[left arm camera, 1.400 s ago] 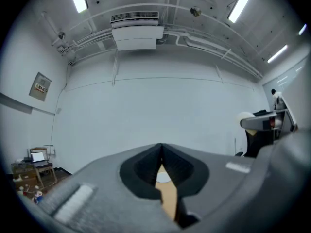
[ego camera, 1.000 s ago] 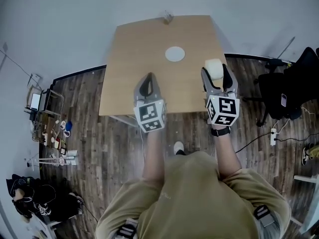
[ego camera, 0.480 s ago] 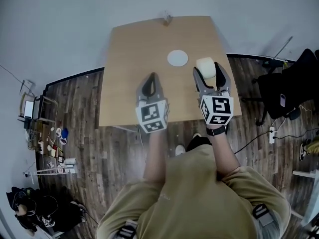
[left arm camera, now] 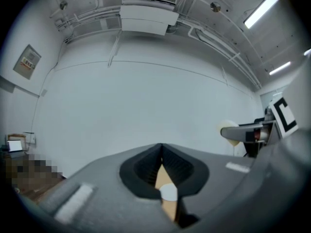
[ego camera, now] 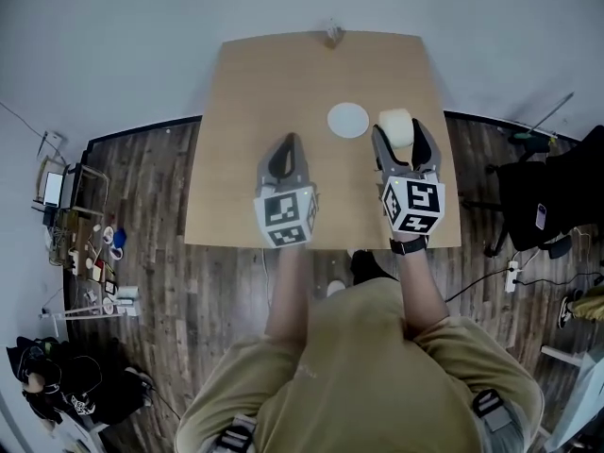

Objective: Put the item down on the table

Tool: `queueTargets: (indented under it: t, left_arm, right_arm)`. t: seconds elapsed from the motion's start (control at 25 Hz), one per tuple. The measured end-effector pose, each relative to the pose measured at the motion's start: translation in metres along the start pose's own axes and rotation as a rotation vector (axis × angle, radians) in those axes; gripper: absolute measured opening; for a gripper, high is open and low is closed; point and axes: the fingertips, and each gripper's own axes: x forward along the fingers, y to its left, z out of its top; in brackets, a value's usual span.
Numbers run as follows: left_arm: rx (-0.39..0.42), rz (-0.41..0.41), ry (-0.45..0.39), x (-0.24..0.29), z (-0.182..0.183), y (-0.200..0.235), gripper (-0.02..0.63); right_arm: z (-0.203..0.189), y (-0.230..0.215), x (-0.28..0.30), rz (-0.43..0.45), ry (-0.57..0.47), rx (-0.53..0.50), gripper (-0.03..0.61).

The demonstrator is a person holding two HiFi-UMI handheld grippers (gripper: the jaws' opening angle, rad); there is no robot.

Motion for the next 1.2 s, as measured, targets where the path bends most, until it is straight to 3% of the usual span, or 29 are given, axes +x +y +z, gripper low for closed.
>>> queueTargets:
  t: [0.56, 0.84, 1.2]
  left_arm:
    - [-0.022, -0.022, 0.088, 0.123, -0.038, -0.008, 0.003]
    - [-0.047, -0.044, 0.138, 0.177, -0.068, -0.018, 0.003]
    - [-0.106, -0.01, 0.275, 0.23, -0.147, -0.009, 0.003]
  right_arm:
    - [-0.041, -0.056, 0.116, 0.043, 0.087, 0.017, 0.325]
    - [-0.1, -0.079, 0.172, 0.049, 0.191, 0.042, 0.325]
    - [-0.203, -0.09, 0.233, 0.082, 0.341, 0.092, 0.325]
